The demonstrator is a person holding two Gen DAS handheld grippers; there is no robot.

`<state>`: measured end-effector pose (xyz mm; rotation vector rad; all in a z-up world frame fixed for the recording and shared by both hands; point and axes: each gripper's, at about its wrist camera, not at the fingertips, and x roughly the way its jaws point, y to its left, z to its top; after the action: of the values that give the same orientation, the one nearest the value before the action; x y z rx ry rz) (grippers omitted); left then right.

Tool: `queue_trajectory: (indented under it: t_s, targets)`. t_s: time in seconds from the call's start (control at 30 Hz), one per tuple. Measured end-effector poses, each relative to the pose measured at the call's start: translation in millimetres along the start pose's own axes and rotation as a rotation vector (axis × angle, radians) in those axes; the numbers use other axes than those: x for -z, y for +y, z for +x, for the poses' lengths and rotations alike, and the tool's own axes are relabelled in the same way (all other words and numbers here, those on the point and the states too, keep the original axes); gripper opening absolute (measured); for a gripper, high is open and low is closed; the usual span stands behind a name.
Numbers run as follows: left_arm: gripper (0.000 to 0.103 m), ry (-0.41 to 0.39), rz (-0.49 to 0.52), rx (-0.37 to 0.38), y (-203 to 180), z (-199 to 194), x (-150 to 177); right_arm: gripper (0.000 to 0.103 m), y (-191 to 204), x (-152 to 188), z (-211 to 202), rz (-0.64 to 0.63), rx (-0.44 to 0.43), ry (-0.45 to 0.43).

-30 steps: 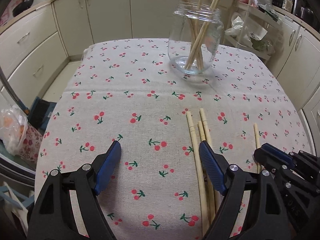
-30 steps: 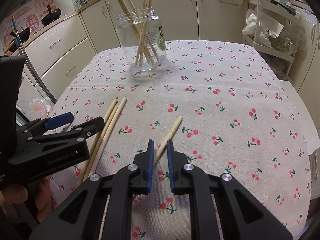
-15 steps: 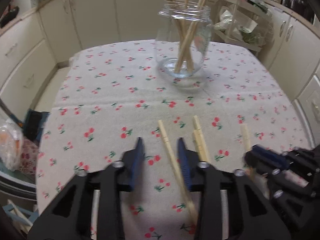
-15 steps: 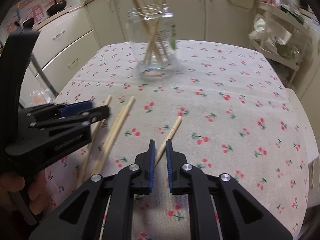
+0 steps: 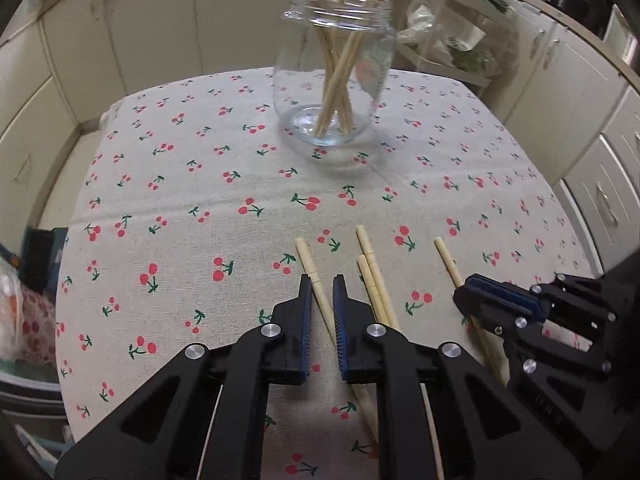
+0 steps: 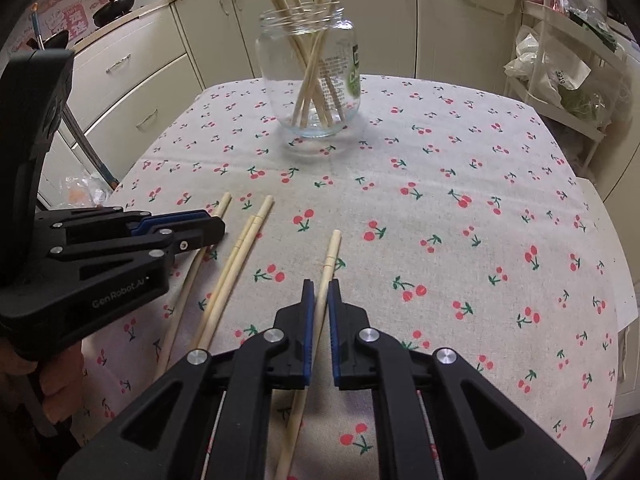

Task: Organize utensils
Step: 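Close the right tool on one wooden stick while the left tool grasps another stick, then lift the held sticks and carry both tools over the glass jar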

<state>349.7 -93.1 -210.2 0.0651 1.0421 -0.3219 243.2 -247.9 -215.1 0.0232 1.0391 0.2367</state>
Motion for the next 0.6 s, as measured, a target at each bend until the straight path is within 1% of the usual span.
queue_trajectory:
  t_s: [0.1,0.17,0.3,0.37,0.5,0.6]
  targets:
    - [0.009,-0.006,0.005,-0.030,-4.3,1.5,-0.1,0.006,4.0,-0.7,0.0,-0.022,0.016,0.007]
    - [0.006,-0.007,-0.011,-0.014,-1.8,0.4,0.6,0.006,3.1,-0.9,-0.2,-0.020,0.013,0.011]
    - [0.006,0.007,-0.016,0.003,-0.5,0.9,-0.1,0.007,2.6,-2.2,0.3,-0.011,0.014,0.023]
    - [0.007,0.018,-0.038,0.009,1.7,2.0,-2.1,0.008,4.8,-3.9,0.9,-0.018,0.021,0.030]
    - [0.007,0.013,-0.004,-0.035,-5.4,5.0,-4.4,0.008,9.6,-3.4,1.6,-0.046,0.040,0.020]
    - [0.006,0.002,0.032,-0.063,-12.1,5.2,-3.9,0.006,8.4,-2.8,0.9,-0.041,0.032,0.015]
